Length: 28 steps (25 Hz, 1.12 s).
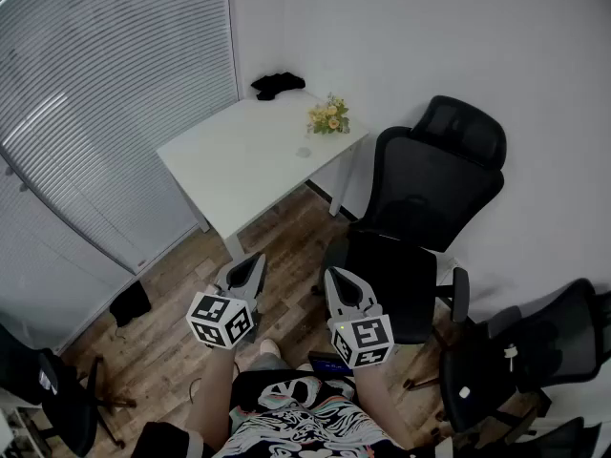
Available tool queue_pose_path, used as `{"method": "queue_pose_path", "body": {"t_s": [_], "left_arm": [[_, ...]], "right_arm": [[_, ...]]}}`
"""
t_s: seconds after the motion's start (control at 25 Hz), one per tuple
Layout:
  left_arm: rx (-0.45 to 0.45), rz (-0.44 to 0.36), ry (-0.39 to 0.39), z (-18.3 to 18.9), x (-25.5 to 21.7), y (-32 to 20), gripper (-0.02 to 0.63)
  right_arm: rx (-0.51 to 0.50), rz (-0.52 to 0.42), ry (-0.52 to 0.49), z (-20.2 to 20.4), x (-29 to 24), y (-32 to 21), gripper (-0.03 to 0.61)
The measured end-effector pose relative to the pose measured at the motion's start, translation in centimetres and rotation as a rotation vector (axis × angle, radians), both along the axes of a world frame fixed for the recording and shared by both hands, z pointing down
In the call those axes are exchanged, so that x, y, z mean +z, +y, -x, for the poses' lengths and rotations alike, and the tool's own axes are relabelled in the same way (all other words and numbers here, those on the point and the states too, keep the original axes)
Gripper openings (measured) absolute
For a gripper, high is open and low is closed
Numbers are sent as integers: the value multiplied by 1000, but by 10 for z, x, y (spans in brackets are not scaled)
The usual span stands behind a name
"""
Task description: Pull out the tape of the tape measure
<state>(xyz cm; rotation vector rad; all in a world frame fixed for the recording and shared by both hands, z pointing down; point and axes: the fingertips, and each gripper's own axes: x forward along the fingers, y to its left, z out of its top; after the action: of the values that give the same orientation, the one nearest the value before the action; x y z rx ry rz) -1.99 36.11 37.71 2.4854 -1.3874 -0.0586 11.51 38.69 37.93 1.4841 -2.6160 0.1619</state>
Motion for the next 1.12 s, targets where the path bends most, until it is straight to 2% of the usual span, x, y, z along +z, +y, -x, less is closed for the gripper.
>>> {"method": "queue_pose_path", "body": {"t_s": [0.28, 0.48, 0.52, 0.6, 0.64, 0.92, 1.12], "left_arm": [[-31, -10, -2, 14, -1, 0, 3], [-16, -3, 3, 10, 1, 1, 8], [-9, -1, 7, 8, 1, 1, 24], [2, 7, 23, 5, 1, 1, 106], [2, 10, 28, 5, 1, 1, 115], [-9, 23, 12, 2, 12, -8, 115], [-7, 38, 2, 0, 21, -42, 114]], "right_arm": [[8, -2, 2, 5, 0, 2, 2], [32, 11, -26, -1, 1, 1, 2], [38, 15, -34, -3, 1, 0, 2], [46, 22, -42, -6, 3, 0, 2], [47, 24, -42, -6, 4, 1, 2], [23, 41, -37, -2, 16, -6, 2], [27, 53, -31, -7, 24, -41, 2]]}}
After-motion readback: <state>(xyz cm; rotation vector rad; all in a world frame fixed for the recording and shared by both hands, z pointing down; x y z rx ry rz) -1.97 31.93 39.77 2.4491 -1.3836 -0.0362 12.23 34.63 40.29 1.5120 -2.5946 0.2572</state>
